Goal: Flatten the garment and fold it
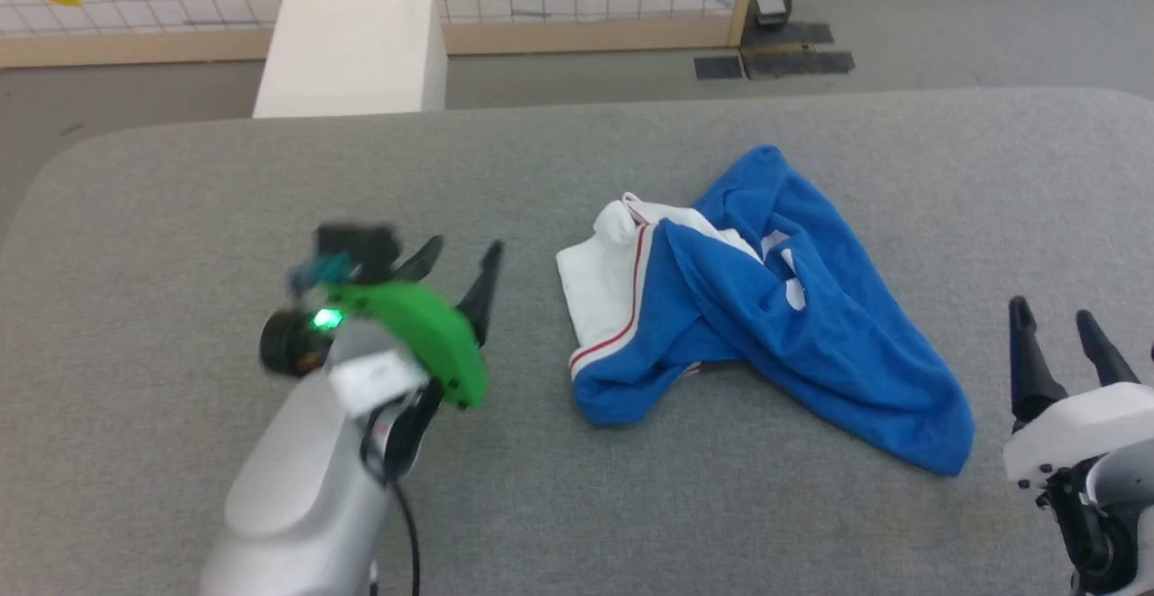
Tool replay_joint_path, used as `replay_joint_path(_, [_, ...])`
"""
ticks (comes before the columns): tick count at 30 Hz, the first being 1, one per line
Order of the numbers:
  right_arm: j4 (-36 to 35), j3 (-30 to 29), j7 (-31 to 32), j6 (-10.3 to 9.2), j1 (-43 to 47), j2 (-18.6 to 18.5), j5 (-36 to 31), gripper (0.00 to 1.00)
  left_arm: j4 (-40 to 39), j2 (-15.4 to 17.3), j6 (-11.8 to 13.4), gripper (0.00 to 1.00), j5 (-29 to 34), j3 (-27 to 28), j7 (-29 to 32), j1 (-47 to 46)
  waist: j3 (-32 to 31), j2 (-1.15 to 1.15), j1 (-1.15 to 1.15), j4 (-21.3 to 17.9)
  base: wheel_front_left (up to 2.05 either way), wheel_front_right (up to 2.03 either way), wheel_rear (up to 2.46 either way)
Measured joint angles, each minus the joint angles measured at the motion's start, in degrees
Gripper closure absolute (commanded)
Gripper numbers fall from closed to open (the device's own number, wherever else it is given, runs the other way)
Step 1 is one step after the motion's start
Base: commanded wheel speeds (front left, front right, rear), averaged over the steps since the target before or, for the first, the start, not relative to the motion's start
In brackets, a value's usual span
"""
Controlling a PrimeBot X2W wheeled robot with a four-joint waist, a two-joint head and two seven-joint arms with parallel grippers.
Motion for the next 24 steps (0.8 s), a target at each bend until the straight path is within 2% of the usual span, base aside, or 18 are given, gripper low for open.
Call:
replay_joint_path(6, [0.11, 1.27, -0.03, 0.0, -1.54, 0.09, 0.55, 0.0, 9.5, -1.78, -1.29, 0.0, -0.03, -5.53, 16.11, -12.53, 3.2, 0.0, 0.0, -1.84, 0.0, 0.0, 0.0])
replay_joint_path(12, [1.54, 2.78, -1.26, 0.0, -2.97, 0.12, 1.49, 0.0, 17.67, -2.37, -1.08, 0.0, 1.79, -9.57, 30.92, -21.81, 6.69, 0.0, 0.0, -4.2, 0.0, 0.0, 0.0])
replay_joint_path(16, [2.72, 3.25, -2.31, 0.0, -3.52, 0.11, 1.71, 0.0, 20.87, -2.52, -0.43, 0.0, 2.58, -11.11, 37.04, -24.98, 8.71, 0.0, 0.0, -6.07, 0.0, 0.0, 0.0])
replay_joint_path(24, [4.28, 3.65, -3.65, 0.0, -4.74, 0.11, 1.72, 0.0, 23.71, -3.13, -0.34, 0.0, 3.44, -14.52, 41.81, -26.75, 11.98, 0.0, 0.0, -8.76, 0.0, 0.0, 0.0])
